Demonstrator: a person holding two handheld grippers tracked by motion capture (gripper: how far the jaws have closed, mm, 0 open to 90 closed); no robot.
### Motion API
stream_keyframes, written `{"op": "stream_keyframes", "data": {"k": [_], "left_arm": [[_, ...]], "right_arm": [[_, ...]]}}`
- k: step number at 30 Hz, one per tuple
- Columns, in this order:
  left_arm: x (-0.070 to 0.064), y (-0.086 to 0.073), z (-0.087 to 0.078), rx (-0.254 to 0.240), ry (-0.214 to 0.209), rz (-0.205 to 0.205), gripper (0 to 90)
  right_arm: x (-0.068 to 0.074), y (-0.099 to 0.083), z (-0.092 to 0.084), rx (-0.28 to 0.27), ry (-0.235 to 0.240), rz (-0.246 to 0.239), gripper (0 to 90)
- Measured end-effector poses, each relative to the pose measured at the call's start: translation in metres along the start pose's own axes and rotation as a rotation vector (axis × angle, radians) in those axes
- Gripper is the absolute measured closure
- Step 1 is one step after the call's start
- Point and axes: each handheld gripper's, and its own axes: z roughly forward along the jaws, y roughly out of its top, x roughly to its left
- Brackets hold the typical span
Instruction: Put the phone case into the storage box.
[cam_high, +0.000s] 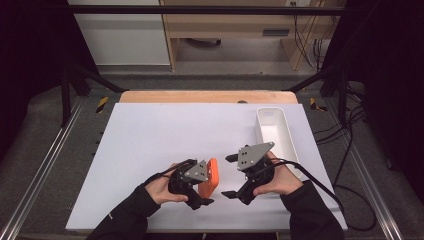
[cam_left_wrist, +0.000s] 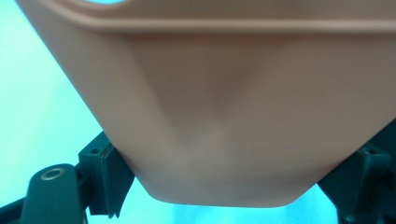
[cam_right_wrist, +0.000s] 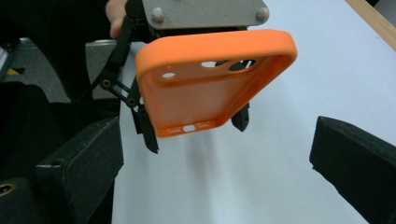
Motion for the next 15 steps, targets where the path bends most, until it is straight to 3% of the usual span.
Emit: {"op": "stream_keyframes", "data": {"k": [15], "left_arm": [[-0.002,0.013,-0.008,-0.086,-0.002,0.024,15.5]], "right_arm": [[0.001,0.002,-0.001,-0.072,0.009,0.030,2.7]]}}
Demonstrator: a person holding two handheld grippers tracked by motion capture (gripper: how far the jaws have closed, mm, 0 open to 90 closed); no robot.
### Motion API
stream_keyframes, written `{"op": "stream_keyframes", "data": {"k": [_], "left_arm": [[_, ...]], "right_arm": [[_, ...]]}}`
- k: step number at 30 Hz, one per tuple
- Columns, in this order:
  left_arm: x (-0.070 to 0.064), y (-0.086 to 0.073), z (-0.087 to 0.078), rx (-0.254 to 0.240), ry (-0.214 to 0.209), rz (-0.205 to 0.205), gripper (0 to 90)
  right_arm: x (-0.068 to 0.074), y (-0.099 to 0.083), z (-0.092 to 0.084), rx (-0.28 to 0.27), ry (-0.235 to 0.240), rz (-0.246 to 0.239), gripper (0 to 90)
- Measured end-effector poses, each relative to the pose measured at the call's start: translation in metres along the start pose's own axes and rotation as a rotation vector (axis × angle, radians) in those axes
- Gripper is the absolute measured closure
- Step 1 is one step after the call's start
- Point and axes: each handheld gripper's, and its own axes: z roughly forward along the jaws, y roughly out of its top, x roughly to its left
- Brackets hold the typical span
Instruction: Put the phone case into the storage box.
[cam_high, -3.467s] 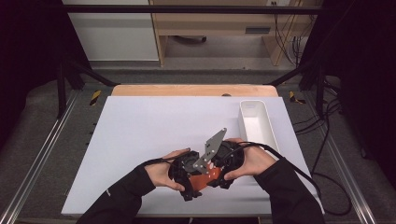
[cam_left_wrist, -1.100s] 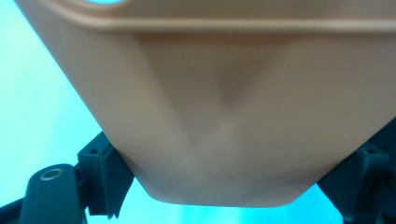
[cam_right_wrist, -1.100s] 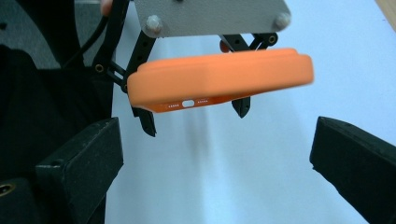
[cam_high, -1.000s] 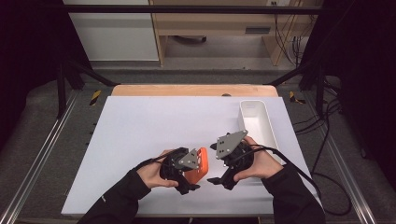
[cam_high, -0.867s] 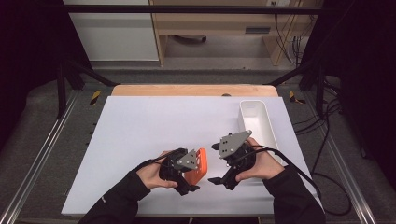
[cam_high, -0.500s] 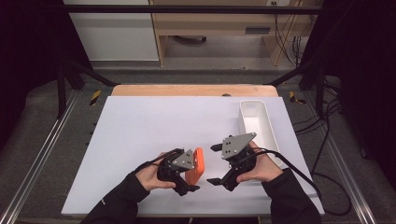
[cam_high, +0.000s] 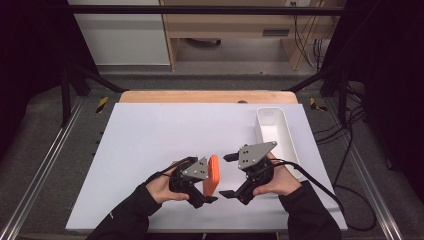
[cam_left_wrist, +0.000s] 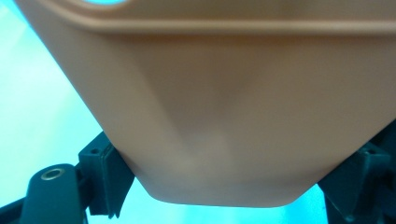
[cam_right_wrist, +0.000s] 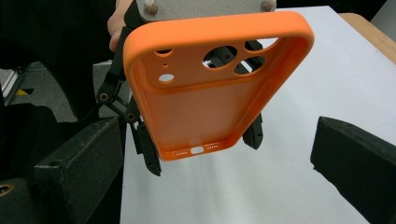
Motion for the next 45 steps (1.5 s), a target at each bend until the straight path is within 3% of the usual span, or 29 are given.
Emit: {"op": "stream_keyframes", "data": {"k": [11,28,45], "left_arm": [[0.000,0.006,0.002,-0.026,-0.009,0.009,15.4],[-0.004,0.015,0.009,-0.051,-0.021,0.029,15.5],[-0.009,0.018,0.013,-0.069,-0.043,0.051,15.5]], "right_arm": [[0.001,0.001,-0.004,-0.035,0.012,-0.001,2.8],[0.001,0.001,-0.002,-0.035,0.015,-0.009,3.8],[0.002,0.000,0.001,-0.053,0.055,-0.012,8.0]]}}
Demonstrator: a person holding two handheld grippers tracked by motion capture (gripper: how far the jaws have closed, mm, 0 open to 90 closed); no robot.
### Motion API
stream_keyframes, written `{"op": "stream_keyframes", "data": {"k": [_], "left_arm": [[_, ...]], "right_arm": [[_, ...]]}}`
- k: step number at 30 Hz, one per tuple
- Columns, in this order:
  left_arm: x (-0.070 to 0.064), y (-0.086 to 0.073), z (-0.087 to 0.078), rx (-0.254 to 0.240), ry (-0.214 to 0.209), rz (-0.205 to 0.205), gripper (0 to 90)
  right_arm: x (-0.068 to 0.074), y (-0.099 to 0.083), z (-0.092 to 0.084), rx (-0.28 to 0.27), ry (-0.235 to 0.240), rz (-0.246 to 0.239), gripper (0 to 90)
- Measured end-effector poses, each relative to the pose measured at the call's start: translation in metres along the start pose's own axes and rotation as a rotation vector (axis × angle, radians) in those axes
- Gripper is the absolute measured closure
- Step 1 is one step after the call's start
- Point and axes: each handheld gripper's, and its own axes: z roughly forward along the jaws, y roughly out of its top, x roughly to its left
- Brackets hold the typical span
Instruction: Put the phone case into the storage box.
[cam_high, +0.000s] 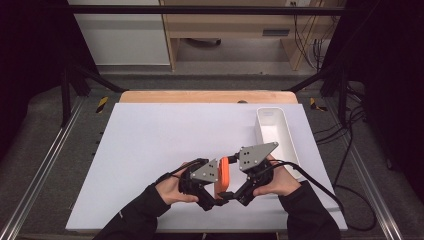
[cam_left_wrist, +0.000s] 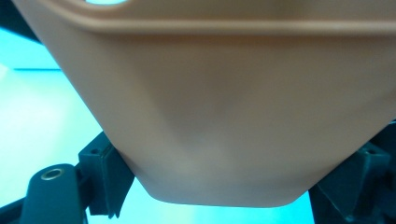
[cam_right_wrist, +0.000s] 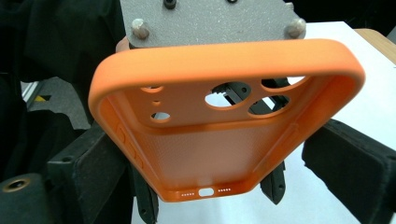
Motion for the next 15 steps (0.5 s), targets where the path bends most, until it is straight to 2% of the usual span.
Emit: {"op": "stream_keyframes", "data": {"k": [7,15], "left_arm": [[-0.0014,-0.0005,0.0005,0.014,-0.006,0.016,15.5],[-0.0014,-0.0025,0.0011,0.019,-0.013,0.011,15.4]], "right_arm": [[-0.0001,-0.0007,0.0007,-0.011,0.032,0.001,14.0],[-0.0010,-0.0012,0.0015,-0.003,0.043,-0.002,14.8]]}}
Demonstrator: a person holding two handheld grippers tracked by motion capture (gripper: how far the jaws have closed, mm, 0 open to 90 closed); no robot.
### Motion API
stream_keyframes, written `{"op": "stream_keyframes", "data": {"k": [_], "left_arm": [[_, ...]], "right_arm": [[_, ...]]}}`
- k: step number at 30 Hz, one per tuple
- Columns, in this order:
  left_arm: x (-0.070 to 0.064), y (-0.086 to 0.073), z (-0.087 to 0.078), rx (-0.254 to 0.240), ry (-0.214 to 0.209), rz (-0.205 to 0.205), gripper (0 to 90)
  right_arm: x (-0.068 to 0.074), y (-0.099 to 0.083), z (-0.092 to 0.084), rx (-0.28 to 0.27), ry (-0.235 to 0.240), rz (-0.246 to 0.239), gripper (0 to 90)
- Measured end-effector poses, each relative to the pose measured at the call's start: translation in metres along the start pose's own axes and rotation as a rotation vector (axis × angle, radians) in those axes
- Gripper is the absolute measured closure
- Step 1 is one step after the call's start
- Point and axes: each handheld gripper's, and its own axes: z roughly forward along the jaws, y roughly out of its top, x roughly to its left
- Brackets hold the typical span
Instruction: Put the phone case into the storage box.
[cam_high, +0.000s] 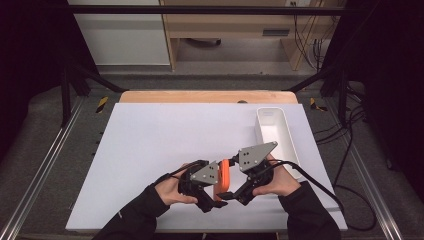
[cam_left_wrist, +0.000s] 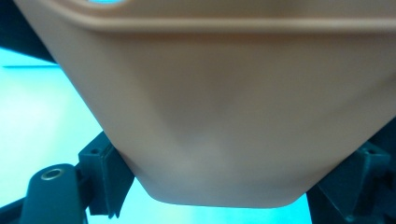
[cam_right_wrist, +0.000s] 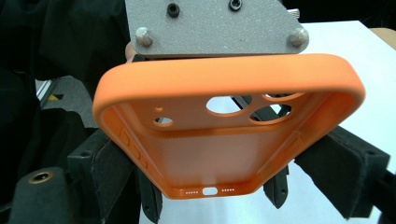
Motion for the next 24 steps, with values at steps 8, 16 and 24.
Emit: {"op": "stream_keyframes", "data": {"k": [8,16,24], "left_arm": [[0.0006,-0.0021,0.0014,0.008,-0.002,-0.008,15.4],[0.0010,-0.0038,0.0031,0.022,-0.005,-0.023,15.3],[0.0010,-0.0038,0.0029,0.025,-0.007,-0.030,14.9]], "right_arm": [[-0.0021,-0.0007,0.0016,0.012,0.007,-0.005,15.5],[-0.0034,-0.0017,0.0045,0.024,0.012,0.004,16.0],[-0.0042,-0.0014,0.0052,0.023,0.017,0.013,16.2]]}}
